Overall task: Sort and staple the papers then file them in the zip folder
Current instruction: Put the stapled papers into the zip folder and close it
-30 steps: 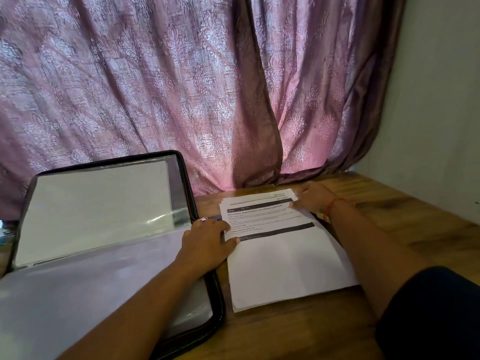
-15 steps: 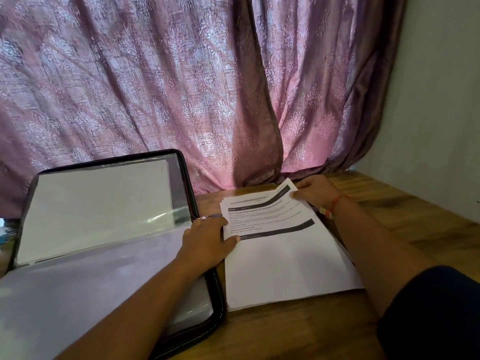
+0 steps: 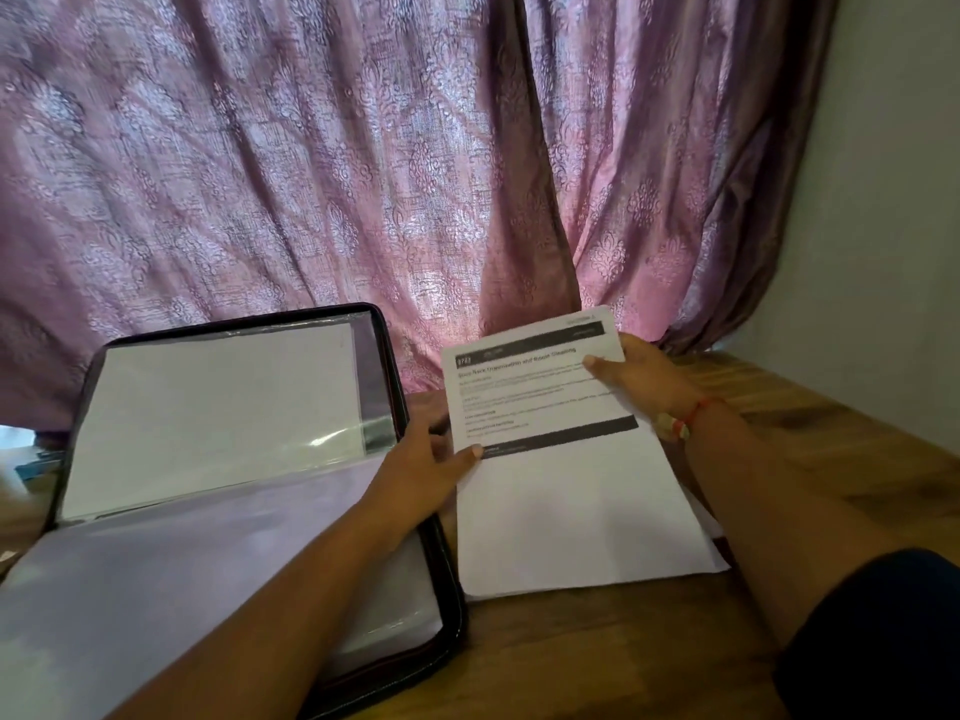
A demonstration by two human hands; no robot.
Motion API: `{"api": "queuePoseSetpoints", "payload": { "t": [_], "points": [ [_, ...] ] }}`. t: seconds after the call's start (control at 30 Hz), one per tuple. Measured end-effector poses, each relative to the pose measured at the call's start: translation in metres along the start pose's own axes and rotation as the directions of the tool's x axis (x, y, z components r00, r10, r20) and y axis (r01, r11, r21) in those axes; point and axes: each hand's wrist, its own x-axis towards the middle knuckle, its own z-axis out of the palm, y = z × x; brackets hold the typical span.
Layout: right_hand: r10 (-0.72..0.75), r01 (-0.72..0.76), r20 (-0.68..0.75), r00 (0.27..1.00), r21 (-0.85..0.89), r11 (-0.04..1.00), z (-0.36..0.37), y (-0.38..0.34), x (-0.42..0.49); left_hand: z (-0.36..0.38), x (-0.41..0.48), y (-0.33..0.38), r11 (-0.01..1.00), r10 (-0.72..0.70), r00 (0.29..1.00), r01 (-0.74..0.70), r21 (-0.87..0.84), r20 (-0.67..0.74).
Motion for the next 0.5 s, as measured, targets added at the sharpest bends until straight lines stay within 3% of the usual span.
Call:
{"api": "queuePoseSetpoints", "payload": {
  "t": [0.2,0.33,0.5],
  "points": [
    [0.002,0.034,-0.143,0.99,0.246,0.969,0.0,-0.011,-0.001,-0.012,-0.004,0.004,0.96,-0.038,0.999,0.041,-0.277,0.018],
    [-0.011,0.069,-0.183,0.983,0.315,0.947,0.002,-0.014,0.0,-0.021,-0.013,0.01,0.951,0.046,0.985,0.008,-0.31,0.167],
    [0.039,0.013,-0.107,0.994,0.442,0.897,-0.002,-0.02,-0.005,-0.018,-0.015,0.017,0.927,0.066,0.978,0.013,-0.374,0.197]
  ]
}}
